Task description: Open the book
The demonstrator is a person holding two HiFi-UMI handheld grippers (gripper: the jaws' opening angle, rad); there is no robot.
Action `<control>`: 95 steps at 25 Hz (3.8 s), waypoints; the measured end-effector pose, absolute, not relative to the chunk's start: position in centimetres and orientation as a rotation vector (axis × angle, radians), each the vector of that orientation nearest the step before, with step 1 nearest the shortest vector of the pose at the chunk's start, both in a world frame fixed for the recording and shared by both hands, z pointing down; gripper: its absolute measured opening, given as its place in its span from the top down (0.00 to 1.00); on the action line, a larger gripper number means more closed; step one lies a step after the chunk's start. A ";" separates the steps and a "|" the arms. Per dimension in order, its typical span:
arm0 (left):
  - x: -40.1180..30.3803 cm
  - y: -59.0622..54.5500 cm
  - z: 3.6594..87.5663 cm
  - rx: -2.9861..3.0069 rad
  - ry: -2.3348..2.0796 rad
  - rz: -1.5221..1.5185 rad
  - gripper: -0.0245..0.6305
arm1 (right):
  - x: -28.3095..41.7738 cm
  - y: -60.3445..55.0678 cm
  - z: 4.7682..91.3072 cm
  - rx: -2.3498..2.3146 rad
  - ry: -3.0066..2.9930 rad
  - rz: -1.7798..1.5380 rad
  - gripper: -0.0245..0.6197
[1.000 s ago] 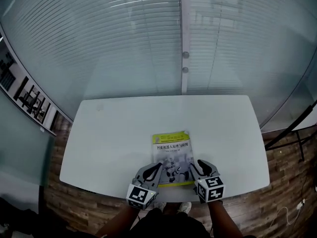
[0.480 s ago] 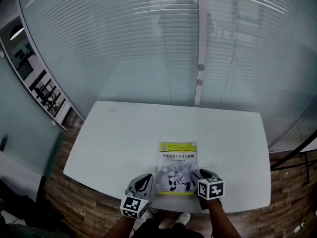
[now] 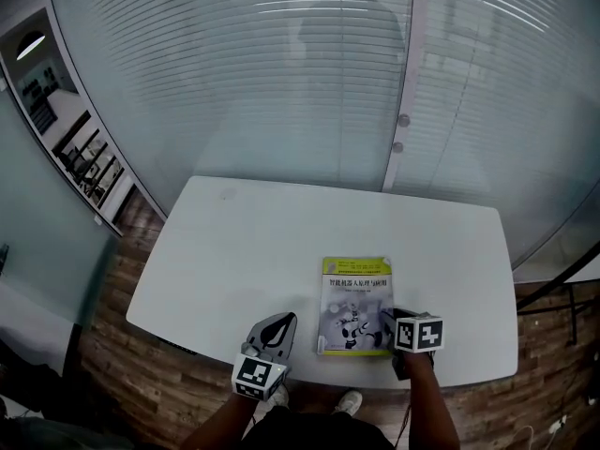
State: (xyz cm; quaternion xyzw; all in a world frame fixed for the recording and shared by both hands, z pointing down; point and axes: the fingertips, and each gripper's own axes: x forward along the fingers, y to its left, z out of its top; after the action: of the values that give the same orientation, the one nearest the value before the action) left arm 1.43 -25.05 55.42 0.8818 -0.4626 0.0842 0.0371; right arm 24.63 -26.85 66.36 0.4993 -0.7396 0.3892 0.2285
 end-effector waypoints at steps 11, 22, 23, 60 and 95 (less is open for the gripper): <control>-0.5 -25.4 55.3 2.764 -1.316 0.216 0.95 | 25.8 -26.5 66.2 1.527 -1.963 1.027 0.79; -5.6 -25.0 56.2 2.708 -1.318 0.270 0.95 | 25.5 -26.1 62.4 1.677 -1.858 0.668 0.90; -5.7 -24.9 56.3 2.708 -1.321 0.269 0.95 | 25.2 -26.0 61.9 1.672 -1.842 0.609 0.91; -5.7 -23.5 55.3 2.774 -1.225 0.257 0.95 | 17.9 -25.6 53.9 1.695 -1.837 0.131 0.92; -18.1 -23.2 55.6 2.645 -1.476 0.286 0.95 | -9.1 -22.8 58.4 1.182 -1.958 -0.477 0.95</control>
State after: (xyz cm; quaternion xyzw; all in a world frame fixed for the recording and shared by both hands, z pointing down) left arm -18.08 -23.21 55.56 0.8684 -0.4844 0.0940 0.0495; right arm -9.15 -22.80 58.42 0.4653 -0.7711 -0.1879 0.3919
